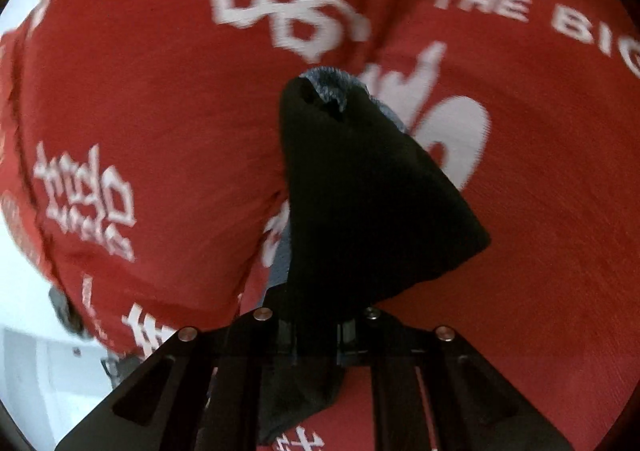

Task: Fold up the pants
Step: 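Close the right gripper on the trousers corner while the left gripper holds the waistband, then lift the held trousers end with the right gripper and fold it toward the left gripper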

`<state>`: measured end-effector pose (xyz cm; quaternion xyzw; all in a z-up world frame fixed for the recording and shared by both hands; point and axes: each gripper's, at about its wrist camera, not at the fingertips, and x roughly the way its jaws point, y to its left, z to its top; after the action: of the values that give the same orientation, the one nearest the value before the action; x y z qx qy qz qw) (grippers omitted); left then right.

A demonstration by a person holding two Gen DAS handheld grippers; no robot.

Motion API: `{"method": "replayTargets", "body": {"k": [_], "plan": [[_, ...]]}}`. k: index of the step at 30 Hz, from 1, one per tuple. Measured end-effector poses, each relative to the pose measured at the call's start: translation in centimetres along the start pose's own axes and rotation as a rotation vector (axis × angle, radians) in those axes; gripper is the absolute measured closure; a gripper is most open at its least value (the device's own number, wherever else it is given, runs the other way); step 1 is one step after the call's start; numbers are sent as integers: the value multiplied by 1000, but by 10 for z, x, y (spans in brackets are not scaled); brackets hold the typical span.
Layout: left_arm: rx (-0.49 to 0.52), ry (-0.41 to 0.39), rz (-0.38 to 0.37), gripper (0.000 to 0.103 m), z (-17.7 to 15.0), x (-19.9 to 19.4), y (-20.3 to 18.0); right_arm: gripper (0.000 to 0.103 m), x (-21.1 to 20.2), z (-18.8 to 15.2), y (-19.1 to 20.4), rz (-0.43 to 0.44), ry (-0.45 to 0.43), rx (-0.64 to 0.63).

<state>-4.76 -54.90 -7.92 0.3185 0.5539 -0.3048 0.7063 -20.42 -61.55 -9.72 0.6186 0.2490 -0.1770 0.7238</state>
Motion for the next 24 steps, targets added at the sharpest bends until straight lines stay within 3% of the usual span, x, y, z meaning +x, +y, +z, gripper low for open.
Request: {"method": "replayTargets", "body": {"k": [2,6,8,10,14,17,24], "plan": [[-10,48,-6,0,-1,19,-8,90,-2,-3,15,6,6,-38],[124,-22,72,0,-3,15,-27,90,4,-17,48,-13,43,-148],[161,-23,57,0,0,14,-26,90,7,-23,63,-27,47,-183],[89,17,-10,0,3,12,-4,90,7,-30,79,-56,47,-235],[-32,-65,-63,0,0,-14,46,90,8,-49,123,-156,52,-406],[-74,-97,-42,0,-8,-29,93,90,23,-74,150,-248,70,-525],[-204,-41,88,0,-44,-27,217,87,107,-171,202,-443,135,-782]]}}
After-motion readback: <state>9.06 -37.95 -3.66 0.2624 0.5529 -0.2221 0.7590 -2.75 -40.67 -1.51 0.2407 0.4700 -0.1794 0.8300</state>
